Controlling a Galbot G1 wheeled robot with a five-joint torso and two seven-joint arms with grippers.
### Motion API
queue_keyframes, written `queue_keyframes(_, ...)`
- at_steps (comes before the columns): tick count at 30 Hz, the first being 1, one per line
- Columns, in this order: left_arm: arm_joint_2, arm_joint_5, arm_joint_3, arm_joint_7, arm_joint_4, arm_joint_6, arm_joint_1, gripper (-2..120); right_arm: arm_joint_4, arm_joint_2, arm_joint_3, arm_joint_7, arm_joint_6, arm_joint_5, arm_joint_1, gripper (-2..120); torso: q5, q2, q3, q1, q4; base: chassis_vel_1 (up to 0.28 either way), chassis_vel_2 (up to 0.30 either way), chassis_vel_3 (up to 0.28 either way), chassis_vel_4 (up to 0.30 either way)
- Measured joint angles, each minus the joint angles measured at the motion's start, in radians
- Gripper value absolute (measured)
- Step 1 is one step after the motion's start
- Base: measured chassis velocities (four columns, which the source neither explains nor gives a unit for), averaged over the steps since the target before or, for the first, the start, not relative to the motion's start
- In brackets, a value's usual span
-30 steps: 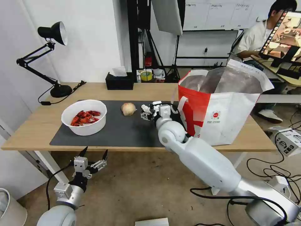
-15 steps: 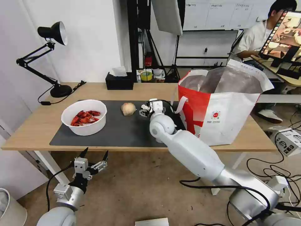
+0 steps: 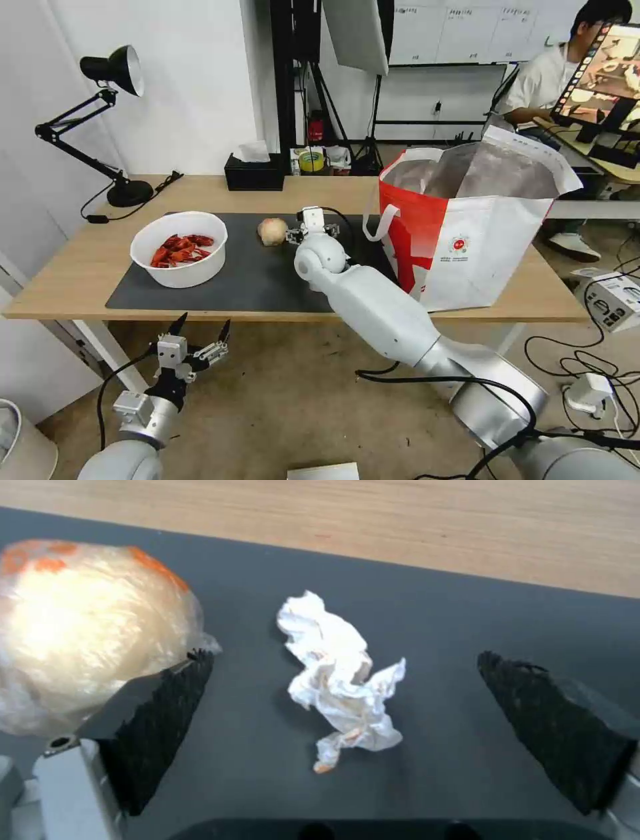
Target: Pick up the trash from the table and place it into the takeout bag.
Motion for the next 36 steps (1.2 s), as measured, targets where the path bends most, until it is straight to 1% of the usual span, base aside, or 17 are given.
queue_keyframes(11, -0.009, 0.009, 0.009, 0.0, 0.0, -0.001, -0.003, 100, -0.045, 0.008, 0.007, -0.007, -0.008, 0.005, 0.018, 100, 0.0, 0.0, 0.0, 0.0, 0.0, 0.0, 0.0, 0.0, 0.0)
queue_keyframes(16, -0.011, 0.014, 0.008, 0.0, 0.0, -0.002, -0.002, 100, -0.066, 0.02, 0.022, -0.013, -0.018, 0.027, 0.022, 100, 0.0001, 0.0, 0.0, 0.0, 0.0, 0.0, 0.0, 0.0, 0.0)
queue_keyframes(23, -0.012, 0.016, 0.017, 0.0, 0.004, -0.003, -0.005, 100, -0.115, 0.034, 0.034, -0.053, -0.022, -0.008, 0.028, 100, 0.0001, 0.0, 0.0, 0.0, 0.0, 0.0, 0.0, 0.0, 0.0)
queue_keyframes(33, -0.001, 0.016, 0.021, 0.0, 0.011, -0.005, -0.009, 100, -0.132, 0.031, 0.042, -0.086, -0.022, -0.023, 0.025, 100, 0.0001, 0.0, 0.0, 0.0, 0.0, 0.0, 0.0, 0.0, 0.0)
queue_keyframes(36, -0.002, 0.016, 0.024, 0.0, 0.011, -0.005, -0.01, 100, -0.138, 0.03, 0.043, -0.092, -0.021, -0.026, 0.024, 97, 0.0001, 0.0, 0.0, 0.0, 0.0, 0.0, 0.0, 0.0, 0.0)
